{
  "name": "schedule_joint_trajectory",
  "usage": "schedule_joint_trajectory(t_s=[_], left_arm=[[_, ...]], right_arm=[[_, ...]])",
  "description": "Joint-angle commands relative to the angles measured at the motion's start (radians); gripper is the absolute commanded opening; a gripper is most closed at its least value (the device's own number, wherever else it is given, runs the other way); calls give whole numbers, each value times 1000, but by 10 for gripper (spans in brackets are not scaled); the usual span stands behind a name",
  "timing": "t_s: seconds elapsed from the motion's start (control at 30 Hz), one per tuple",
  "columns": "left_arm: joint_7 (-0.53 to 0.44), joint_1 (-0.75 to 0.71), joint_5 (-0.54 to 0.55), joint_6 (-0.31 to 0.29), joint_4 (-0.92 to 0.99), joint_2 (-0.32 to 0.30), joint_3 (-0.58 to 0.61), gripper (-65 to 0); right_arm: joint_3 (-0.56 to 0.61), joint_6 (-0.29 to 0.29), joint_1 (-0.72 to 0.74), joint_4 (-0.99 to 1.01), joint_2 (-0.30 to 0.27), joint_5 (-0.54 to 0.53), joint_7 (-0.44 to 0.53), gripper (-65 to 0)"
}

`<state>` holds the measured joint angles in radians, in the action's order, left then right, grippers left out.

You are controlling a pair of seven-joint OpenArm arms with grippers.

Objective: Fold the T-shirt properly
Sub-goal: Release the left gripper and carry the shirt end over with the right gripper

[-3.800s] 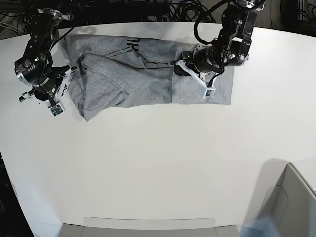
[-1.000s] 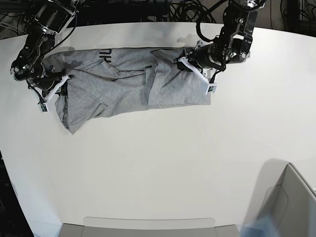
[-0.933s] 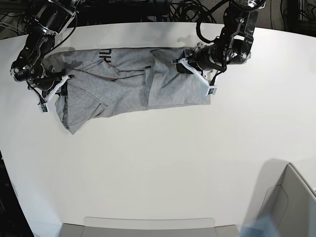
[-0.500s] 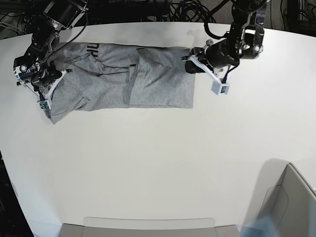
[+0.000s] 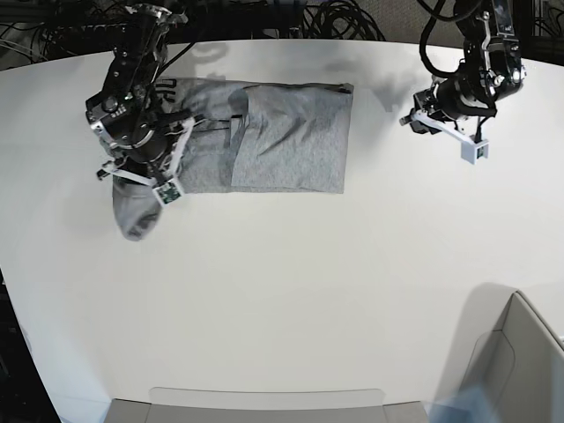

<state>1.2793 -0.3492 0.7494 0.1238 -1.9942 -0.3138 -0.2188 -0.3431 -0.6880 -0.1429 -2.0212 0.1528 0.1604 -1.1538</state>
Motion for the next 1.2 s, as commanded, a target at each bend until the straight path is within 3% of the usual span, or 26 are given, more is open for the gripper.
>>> schedule_joint_trajectory(t_s=[0.0,0.3,0.43,0.6,0.83,1.0,1.17], left_arm=[[4,-7,11,-2,-18,-6,-21,-553],[3,-9,6,-2,31,-8,-77,-553],[0,-9,6,-2,32,-8,-69,-553],[0,-9,6,-2,32,-8,-69,-553],[0,-9,6,-2,32,-8,-67,-553],[-2,-9,6,-2,32,-8,-67,-552],[-2,-7,6,-2,32,-8,-67,-552]], right_arm=[[59,-10,-7,-36,-5,1,18,-650],[425,-6,-57,-42,-3,1,18,-650],[568,104,-40,-42,-6,1,18,-650],[645,172,27,-8,-2,15,18,-650],[729,184,101,150,1,72,18,-650],[812,282,113,195,0,72,18,-650],[881,419,113,195,-2,71,61,-499]])
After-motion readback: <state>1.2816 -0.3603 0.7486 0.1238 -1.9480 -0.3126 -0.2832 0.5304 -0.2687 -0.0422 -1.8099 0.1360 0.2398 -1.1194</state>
